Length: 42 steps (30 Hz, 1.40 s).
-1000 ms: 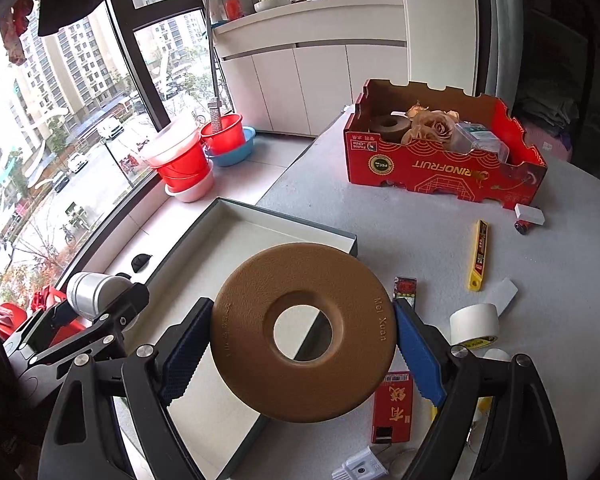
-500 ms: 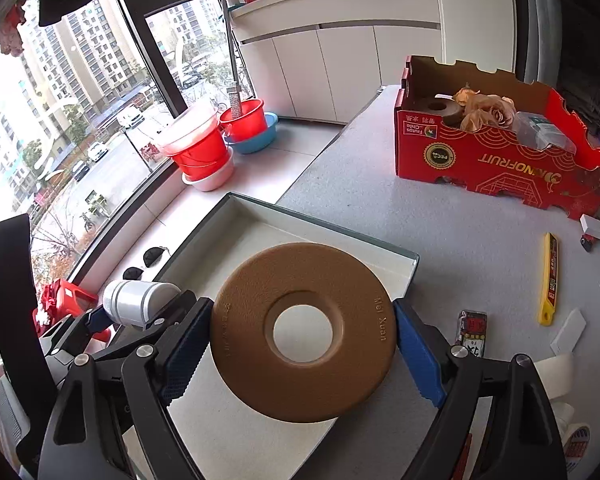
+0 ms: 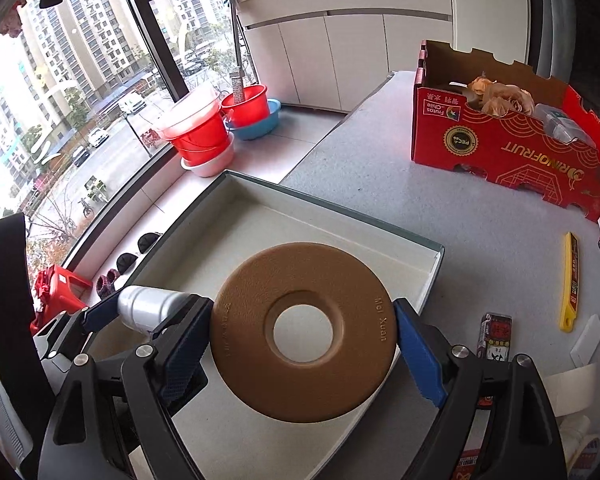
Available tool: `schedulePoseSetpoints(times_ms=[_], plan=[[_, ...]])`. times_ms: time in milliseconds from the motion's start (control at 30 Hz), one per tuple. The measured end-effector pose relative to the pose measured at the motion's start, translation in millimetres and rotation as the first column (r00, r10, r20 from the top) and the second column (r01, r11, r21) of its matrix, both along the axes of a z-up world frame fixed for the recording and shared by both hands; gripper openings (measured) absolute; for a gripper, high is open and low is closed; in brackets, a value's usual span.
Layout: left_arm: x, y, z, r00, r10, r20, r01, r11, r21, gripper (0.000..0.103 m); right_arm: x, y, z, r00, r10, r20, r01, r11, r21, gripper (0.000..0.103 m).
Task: Organize rigid objects
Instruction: 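Carry the bottle and ring into the green tray and open both grippers, then withdraw both grippers from the tray back over the table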
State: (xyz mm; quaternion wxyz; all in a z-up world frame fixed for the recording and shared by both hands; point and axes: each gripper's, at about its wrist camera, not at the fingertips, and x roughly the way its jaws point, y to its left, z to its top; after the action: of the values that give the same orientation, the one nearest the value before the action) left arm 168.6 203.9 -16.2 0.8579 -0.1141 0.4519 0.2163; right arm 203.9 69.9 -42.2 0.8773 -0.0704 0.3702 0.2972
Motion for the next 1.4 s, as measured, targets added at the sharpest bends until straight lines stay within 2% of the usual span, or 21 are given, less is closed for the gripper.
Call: schedulePoseSetpoints(times_ms=[33,100,133,200,300,433,467,500,600,667,833,1000,1200,1333,1400], plan=[[-2,0,0,1.000,-0.008,0.013,0.008,1.000,-0.024,0.086,-2,0,1,1.000,0.005,0.005,-0.005,1.000,0.004,0.103],[-5,0,1,0.999,-0.013,0.032,0.015,0.998,-0.057,0.089,-8,-2,4,0.999,0.017,0.029,-0.018,1.000,0.019,0.103],[-7,0,1,0.999,-0.014,0.030,0.015,0.998,-0.062,0.093,-9,-2,6,0.999,0.023,0.041,-0.024,1.000,0.020,0.103],[-10,0,-1,1.000,-0.009,0.020,0.011,0.997,-0.077,0.094,-15,-3,8,0.998,0.031,0.059,-0.032,0.999,0.012,0.103],[-19,-1,-1,1.000,-0.003,0.024,0.005,0.995,-0.098,0.094,-21,-8,6,0.999,0.033,0.028,-0.033,0.999,0.030,0.103],[-34,-5,5,0.997,-0.010,0.082,0.019,0.993,-0.116,0.095,-33,-19,0,1.000,0.019,-0.016,-0.018,0.998,0.062,0.103],[-38,-6,7,0.995,-0.016,0.102,0.028,0.992,-0.122,0.096,-37,-23,0,1.000,0.014,-0.014,-0.013,0.997,0.080,0.103],[-41,-7,10,0.992,-0.020,0.125,0.036,0.991,-0.125,0.102,-42,-26,3,1.000,0.007,-0.010,-0.006,0.995,0.096,0.103],[-53,-10,20,0.978,-0.016,0.209,0.041,0.992,-0.115,0.103,-54,-34,13,1.000,-0.004,0.010,0.003,0.992,0.128,0.103],[-59,-9,24,0.971,-0.012,0.238,0.046,0.989,-0.138,0.103,-62,-35,20,1.000,-0.009,0.024,0.006,0.992,0.128,0.103],[-76,-3,32,0.970,0.028,0.241,0.029,0.974,-0.226,0.103,-84,-38,32,0.999,-0.023,0.050,0.014,0.986,0.165,0.103],[-108,-12,43,0.970,0.028,0.242,0.022,0.979,-0.202,0.103,-106,-48,28,1.000,-0.022,-0.004,0.023,0.974,0.226,0.103],[-139,-28,38,0.969,0.012,0.247,0.053,0.966,-0.252,0.103,-142,-68,22,0.995,-0.103,0.016,0.097,0.973,0.209,0.103],[-153,-45,39,0.969,0.002,0.248,0.045,0.982,-0.182,0.103,-163,-91,19,0.979,-0.205,0.000,0.201,0.961,0.191,0.103],[-159,-48,40,0.971,0.007,0.240,0.034,0.985,-0.168,0.103,-174,-105,17,0.959,-0.282,0.022,0.273,0.944,0.185,0.103]])
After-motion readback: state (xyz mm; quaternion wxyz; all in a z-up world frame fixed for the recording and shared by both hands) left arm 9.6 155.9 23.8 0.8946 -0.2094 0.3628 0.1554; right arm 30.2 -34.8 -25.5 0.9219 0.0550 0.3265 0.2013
